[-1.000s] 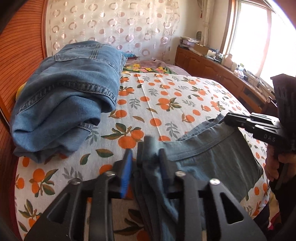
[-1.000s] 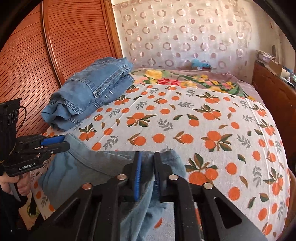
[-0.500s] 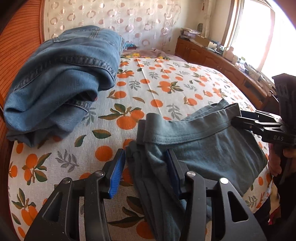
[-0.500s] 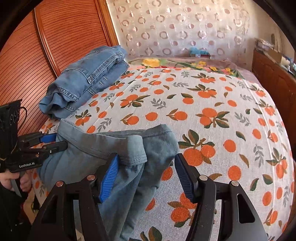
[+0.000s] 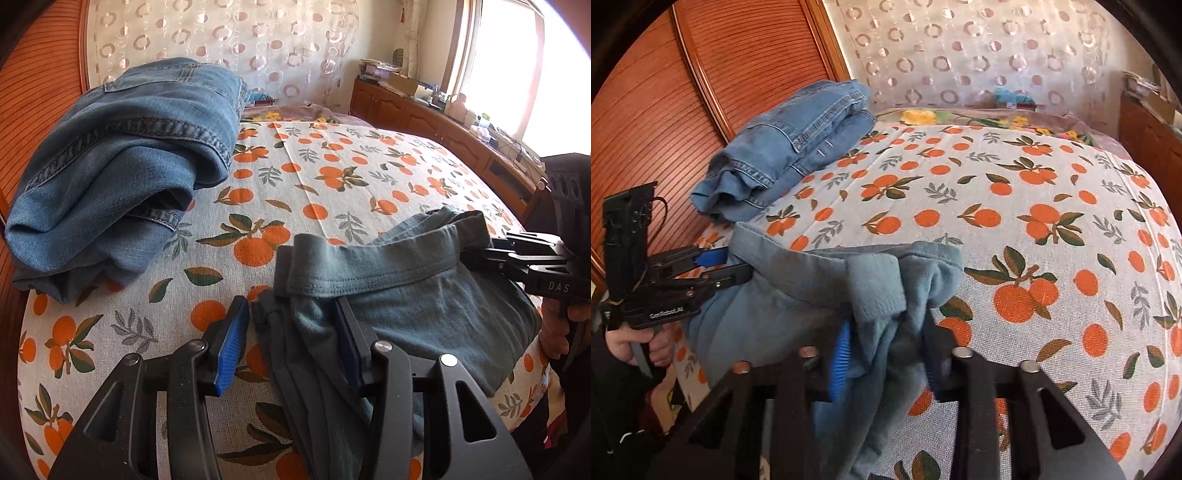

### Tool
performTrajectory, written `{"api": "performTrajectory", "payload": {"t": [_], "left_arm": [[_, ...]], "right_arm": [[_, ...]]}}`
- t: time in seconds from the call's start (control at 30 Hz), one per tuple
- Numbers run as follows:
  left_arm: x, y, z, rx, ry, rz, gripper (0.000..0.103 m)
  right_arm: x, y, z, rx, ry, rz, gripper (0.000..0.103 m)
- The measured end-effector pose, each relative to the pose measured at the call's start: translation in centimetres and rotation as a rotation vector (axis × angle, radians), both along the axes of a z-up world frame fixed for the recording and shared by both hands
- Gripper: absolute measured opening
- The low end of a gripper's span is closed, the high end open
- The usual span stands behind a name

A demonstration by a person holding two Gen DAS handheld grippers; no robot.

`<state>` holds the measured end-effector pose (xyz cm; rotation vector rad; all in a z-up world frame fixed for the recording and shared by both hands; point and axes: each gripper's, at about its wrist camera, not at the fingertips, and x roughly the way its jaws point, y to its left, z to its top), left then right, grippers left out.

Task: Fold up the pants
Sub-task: 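Grasp the folded grey pants with the right gripper while the left gripper grasps its edge, then lift the folded pants with both grippers and carry them toward the jeans stack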

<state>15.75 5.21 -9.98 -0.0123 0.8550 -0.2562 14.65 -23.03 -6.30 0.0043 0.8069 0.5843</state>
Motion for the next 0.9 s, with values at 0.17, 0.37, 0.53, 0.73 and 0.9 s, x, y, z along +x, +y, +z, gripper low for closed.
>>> {"api": "performTrajectory", "payload": {"t": [0.17, 0.37, 0.53, 0.73, 0.9], "left_arm": [[-0.1, -0.1, 0.0, 0.008, -0.002, -0.006, 0.049], [0.0, -0.4, 0.1, 0.022, 0.003, -0.011, 0.052], [0.2, -0.6, 0.1, 0.03, 0.009, -0.023, 0.045], [0.1, -1.1, 0.1, 0.025, 0.006, -0.042, 0.032], [0.0, -1.2, 0.1, 0.0, 0.01, -0.056, 0.02]], "right_arm": [[-1.2, -1.2, 1.1, 0.043, -0.051, -0.015, 0.018], [-2.7, -1.1, 0.3, -0.037, -0.07, -0.046, 0.017], [-2.6, -0.6, 0.0, -0.051, -0.059, -0.044, 0.017], [-3.4, 1.3, 0.0, -0.149, -0.129, -0.05, 0.018], [-3.1, 0.7, -0.1, -0.108, -0.1, -0.046, 0.02]]}}
